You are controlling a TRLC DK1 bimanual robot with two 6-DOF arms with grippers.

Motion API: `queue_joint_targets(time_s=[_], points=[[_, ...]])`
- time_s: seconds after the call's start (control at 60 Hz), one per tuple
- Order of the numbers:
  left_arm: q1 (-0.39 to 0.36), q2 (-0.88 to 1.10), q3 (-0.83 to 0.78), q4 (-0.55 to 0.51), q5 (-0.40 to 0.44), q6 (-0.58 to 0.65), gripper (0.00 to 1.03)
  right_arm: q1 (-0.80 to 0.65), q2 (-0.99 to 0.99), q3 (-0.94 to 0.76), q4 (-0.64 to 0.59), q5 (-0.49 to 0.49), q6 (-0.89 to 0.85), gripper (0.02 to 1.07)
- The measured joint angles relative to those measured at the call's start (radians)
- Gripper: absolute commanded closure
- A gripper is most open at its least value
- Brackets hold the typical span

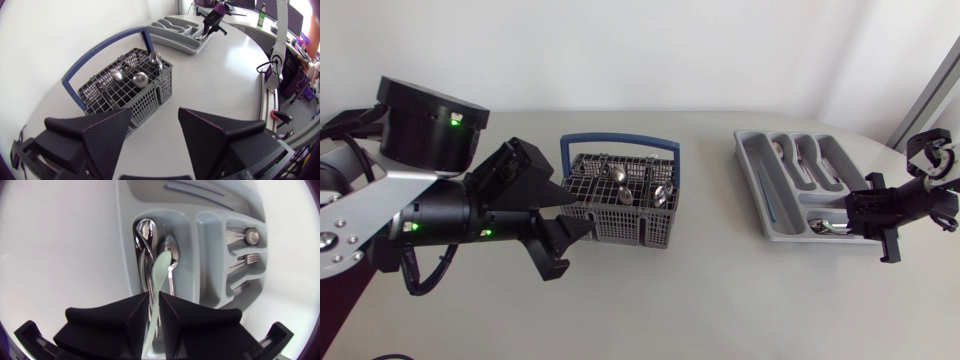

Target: Transfer all utensils from the basket to the drawer tray.

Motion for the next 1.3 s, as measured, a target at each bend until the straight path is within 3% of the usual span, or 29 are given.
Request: queue_joint_targets(time_s=[0.2, 0.383, 0.517, 0.683, 0.967, 1.017, 1.067, 1.1, 1.3], points=[[0.045, 0.000, 0.000, 0.042, 0.000, 0.000, 0.34, -0.011, -0.209, -0.008, -0.023, -0.119, 0.055, 0.51], [0.050, 0.034, 0.000, 0.089, 0.000, 0.014, 0.28, 0.005, -0.354, 0.002, -0.174, -0.249, 0.181, 0.51], [0.049, 0.098, 0.020, 0.098, 0.033, 0.077, 0.22, 0.094, -0.433, 0.002, -0.244, -0.286, 0.343, 0.51], [0.083, 0.196, 0.114, 0.094, 0.137, 0.128, 0.20, 0.268, -0.523, -0.005, -0.247, -0.290, 0.611, 0.52], [0.128, 0.253, 0.151, 0.100, 0.158, 0.155, 0.18, 0.675, -0.513, 0.027, -0.240, -0.190, 1.194, 0.51], [0.132, 0.253, 0.151, 0.103, 0.158, 0.158, 0.18, 0.733, -0.496, 0.043, -0.229, -0.172, 1.253, 0.45], [0.137, 0.253, 0.147, 0.111, 0.158, 0.158, 0.18, 0.796, -0.471, 0.067, -0.210, -0.131, 1.319, 0.25], [0.141, 0.253, 0.141, 0.118, 0.159, 0.158, 0.18, 0.835, -0.443, 0.097, -0.211, -0.111, 1.359, 0.18], [0.161, 0.253, 0.092, 0.133, 0.174, 0.172, 0.17, 0.976, -0.251, 0.250, -0.214, -0.097, 1.518, 0.18]])
